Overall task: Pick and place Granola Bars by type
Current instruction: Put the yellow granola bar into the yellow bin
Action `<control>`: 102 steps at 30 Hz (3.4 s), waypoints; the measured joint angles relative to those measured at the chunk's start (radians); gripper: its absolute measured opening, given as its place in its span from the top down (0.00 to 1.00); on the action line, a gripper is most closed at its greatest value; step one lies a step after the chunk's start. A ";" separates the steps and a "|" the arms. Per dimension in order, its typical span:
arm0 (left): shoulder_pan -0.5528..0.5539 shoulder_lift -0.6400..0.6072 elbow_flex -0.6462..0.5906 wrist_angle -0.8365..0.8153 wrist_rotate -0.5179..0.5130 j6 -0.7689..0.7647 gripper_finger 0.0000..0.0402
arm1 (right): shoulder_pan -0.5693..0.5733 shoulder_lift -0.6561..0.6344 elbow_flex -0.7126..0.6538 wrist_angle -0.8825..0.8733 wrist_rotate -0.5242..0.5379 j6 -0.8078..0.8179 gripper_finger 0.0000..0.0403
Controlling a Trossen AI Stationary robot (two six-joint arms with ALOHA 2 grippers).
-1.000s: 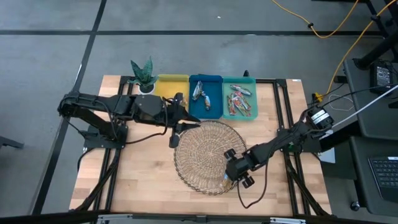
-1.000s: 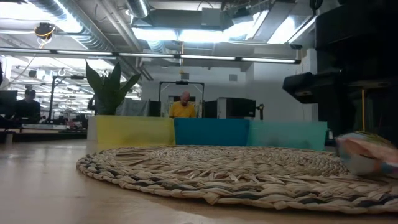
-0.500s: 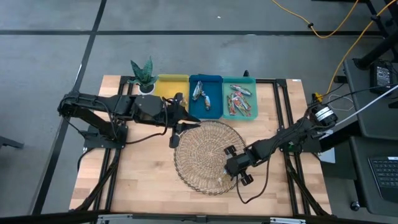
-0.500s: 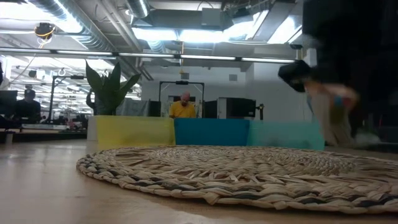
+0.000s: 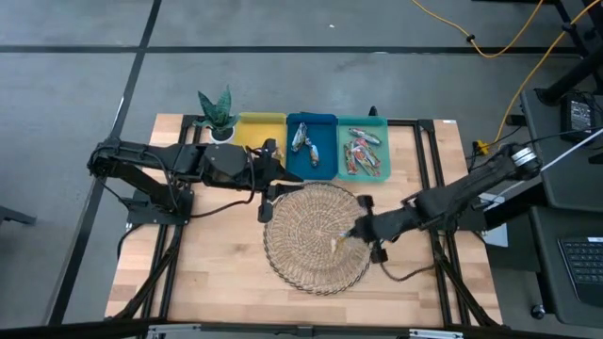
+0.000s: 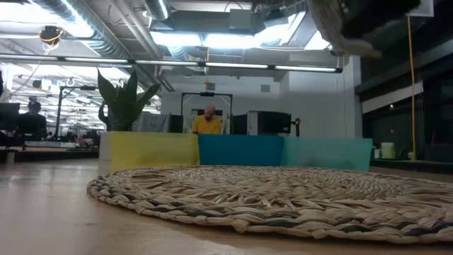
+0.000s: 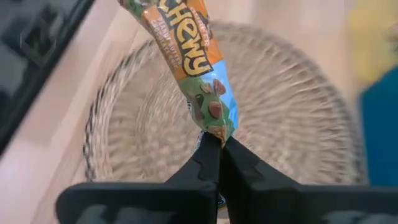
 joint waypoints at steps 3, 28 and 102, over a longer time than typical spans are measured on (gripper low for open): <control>0.000 0.000 0.000 0.000 -0.012 -0.009 0.84 | -0.015 -0.077 0.000 0.000 0.032 0.010 0.96; 0.002 0.068 0.000 0.094 -0.195 -0.001 0.78 | -0.236 -0.242 0.281 -0.001 0.051 -0.157 0.98; 0.016 0.132 0.000 0.475 -0.055 0.053 0.96 | -0.370 -0.061 0.298 0.382 -0.265 -0.187 0.85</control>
